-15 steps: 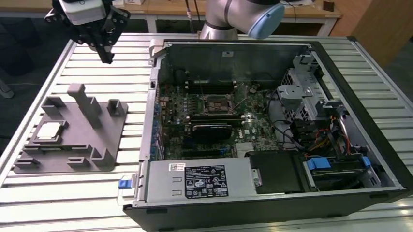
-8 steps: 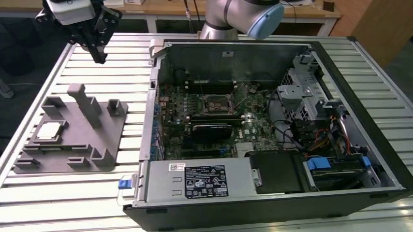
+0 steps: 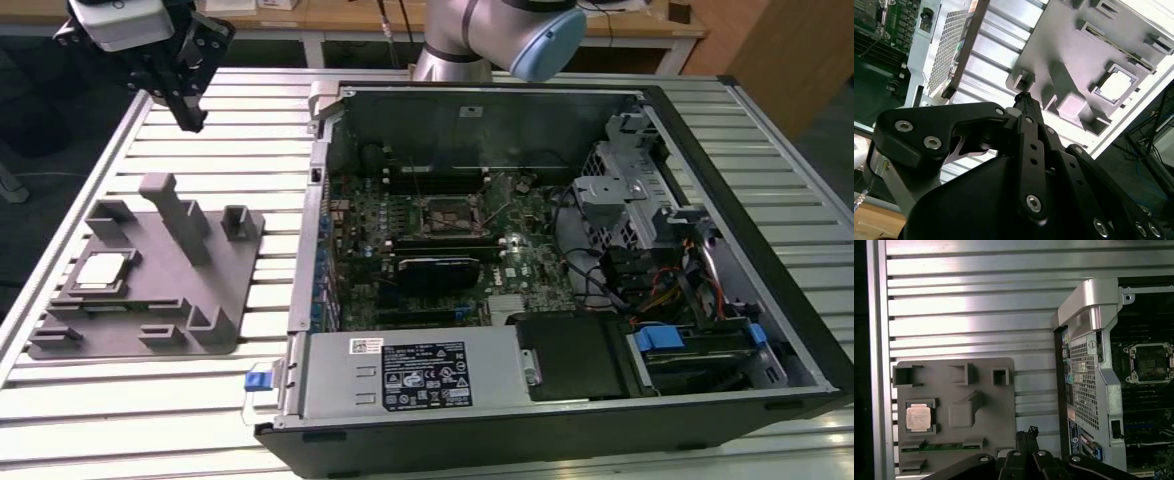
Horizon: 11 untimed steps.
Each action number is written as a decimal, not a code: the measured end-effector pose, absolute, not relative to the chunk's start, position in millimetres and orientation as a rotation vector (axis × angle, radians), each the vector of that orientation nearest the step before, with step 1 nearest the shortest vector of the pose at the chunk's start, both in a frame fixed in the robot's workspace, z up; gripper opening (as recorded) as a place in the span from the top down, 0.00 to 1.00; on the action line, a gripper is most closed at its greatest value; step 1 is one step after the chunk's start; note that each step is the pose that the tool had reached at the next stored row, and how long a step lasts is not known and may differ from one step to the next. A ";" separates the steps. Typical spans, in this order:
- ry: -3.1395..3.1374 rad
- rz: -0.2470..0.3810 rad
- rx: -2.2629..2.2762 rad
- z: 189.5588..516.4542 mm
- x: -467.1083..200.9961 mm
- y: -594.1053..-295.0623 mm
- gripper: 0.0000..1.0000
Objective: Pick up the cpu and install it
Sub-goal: 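Reach for the cpu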
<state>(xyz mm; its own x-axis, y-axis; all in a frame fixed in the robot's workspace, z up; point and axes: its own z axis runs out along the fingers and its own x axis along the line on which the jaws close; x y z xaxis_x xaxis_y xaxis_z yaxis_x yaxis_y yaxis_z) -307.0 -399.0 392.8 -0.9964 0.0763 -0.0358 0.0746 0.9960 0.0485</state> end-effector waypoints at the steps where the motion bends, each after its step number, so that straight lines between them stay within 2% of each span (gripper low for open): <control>1: 3.101 0.073 0.117 392.8 -308.4 -398.9 0.89; 11: 3.101 0.073 0.117 392.4 -321.8 -398.9 0.89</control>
